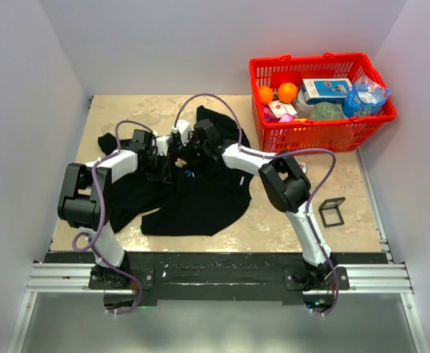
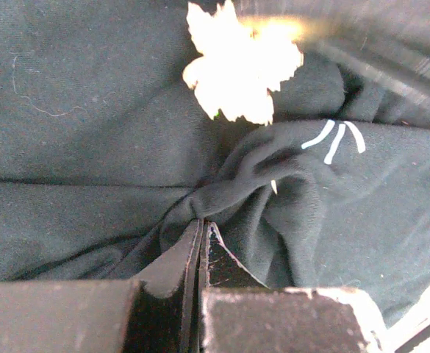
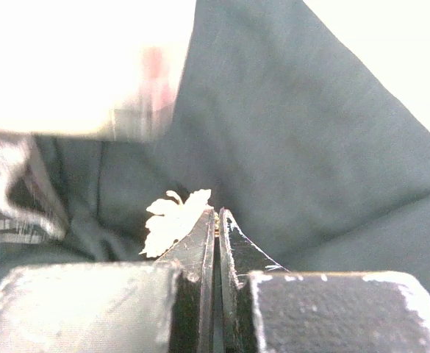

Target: Remove the brooch from the garment

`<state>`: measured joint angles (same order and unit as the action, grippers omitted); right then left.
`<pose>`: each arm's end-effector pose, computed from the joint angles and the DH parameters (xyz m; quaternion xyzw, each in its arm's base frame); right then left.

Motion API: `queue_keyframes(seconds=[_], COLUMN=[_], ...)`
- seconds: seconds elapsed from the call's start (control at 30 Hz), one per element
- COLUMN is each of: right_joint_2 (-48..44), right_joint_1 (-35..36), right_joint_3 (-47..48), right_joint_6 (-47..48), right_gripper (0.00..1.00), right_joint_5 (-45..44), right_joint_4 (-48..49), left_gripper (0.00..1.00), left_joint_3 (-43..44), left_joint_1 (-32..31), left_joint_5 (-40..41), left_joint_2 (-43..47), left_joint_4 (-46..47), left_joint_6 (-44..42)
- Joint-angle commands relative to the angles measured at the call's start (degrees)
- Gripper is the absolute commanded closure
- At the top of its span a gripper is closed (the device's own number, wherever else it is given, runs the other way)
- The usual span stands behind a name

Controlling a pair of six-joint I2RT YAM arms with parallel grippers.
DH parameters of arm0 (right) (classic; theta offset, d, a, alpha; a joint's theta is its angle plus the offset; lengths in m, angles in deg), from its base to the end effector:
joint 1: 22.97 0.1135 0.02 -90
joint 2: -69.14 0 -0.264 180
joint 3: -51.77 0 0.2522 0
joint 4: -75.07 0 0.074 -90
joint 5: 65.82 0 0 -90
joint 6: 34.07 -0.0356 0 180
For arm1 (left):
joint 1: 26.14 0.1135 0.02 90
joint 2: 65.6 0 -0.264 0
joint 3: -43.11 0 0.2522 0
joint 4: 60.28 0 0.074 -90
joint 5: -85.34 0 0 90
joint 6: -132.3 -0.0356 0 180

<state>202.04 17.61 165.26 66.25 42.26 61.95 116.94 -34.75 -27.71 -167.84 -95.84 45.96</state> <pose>0.3942 0.3522 0.1651 -0.4403 0.7495 0.2569 0.4224 0.3387 -0.0654 0.1556 0.0862 0.9518 -0.2171 0.1986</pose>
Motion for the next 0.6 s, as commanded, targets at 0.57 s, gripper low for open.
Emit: queue_keyframes(seconds=[0.57], right_joint_2=[-14.5], right_joint_1=[3.5], right_joint_3=[-14.6], right_joint_6=[30.9], right_gripper=[1.00], right_joint_5=[-2.0], right_joint_4=[22.5], left_gripper=[1.00], left_joint_3=[6.5], left_joint_1=[5.7], left_joint_5=[-32.9], left_joint_2=[5.6], left_joint_4=[1.6], left_joint_6=[2.8])
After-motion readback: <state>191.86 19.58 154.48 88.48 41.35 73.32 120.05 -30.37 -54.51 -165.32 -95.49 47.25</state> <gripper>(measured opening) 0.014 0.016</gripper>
